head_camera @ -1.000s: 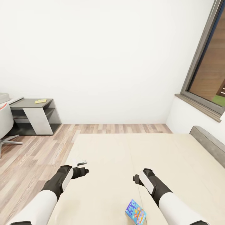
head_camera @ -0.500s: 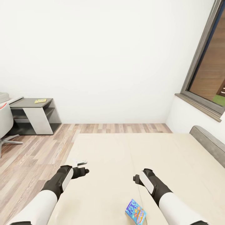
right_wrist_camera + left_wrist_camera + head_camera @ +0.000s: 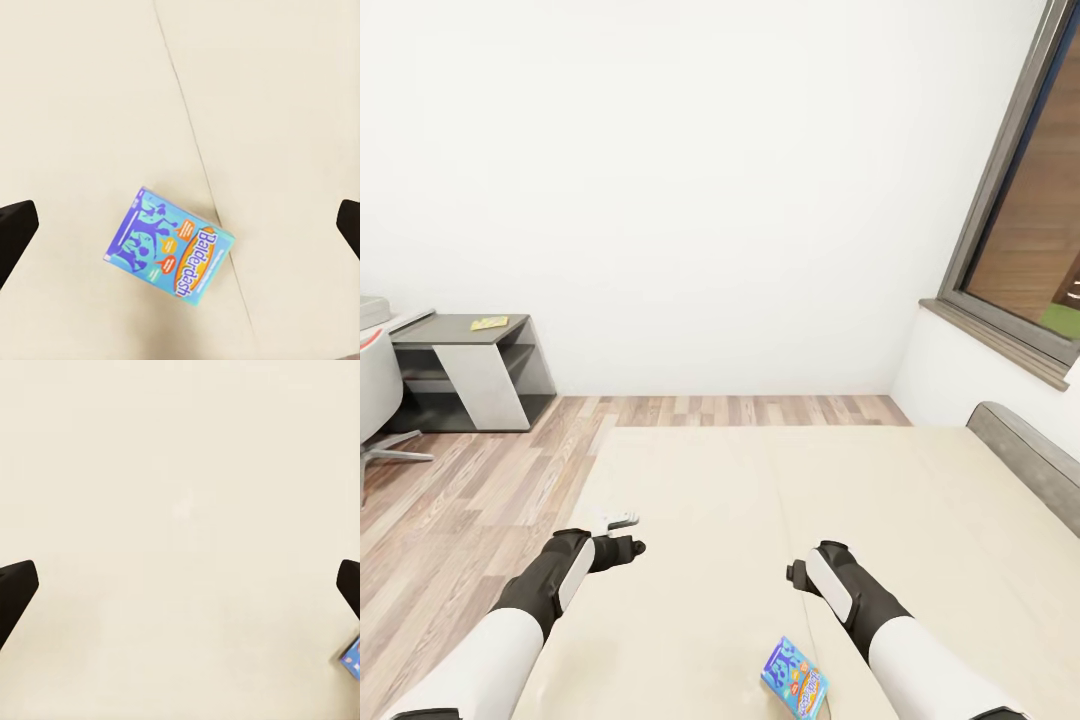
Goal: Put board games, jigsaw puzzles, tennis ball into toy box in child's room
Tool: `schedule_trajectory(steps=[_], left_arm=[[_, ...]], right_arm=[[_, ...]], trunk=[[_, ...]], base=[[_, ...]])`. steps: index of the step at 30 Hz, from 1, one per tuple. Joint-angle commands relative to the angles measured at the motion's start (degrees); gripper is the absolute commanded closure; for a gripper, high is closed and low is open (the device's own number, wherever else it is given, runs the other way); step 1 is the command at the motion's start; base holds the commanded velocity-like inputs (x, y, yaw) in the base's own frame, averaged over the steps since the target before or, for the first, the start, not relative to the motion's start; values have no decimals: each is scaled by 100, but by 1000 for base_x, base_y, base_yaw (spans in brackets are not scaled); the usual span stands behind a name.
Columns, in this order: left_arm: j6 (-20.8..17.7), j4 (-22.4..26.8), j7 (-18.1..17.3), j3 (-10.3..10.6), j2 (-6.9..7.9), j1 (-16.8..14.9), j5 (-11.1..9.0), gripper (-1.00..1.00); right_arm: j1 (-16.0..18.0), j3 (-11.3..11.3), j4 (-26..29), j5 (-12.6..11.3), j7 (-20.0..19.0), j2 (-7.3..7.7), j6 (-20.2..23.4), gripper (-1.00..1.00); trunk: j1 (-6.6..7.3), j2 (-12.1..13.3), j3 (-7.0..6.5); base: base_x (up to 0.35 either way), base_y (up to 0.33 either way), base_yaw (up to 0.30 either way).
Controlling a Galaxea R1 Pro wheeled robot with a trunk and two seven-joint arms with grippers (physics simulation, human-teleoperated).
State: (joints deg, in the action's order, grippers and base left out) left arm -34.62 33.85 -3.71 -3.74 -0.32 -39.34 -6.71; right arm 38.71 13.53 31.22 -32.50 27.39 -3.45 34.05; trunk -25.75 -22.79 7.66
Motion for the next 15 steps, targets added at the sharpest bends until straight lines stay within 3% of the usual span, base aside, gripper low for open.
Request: schedule_trajectory(steps=[1,15], left_arm=[[-36,7,-6,-23,-3,-4,-32,-100],[-36,7,-6,-21,-3,-4,-32,-100]], right_arm=[[5,31,11,-65,56,4,13,-100],[14,27,24,-117,56,2,13,-100]], trunk=[[-4,-13,13],[-4,-13,13]], base=[[0,0,0],[0,0,0]])
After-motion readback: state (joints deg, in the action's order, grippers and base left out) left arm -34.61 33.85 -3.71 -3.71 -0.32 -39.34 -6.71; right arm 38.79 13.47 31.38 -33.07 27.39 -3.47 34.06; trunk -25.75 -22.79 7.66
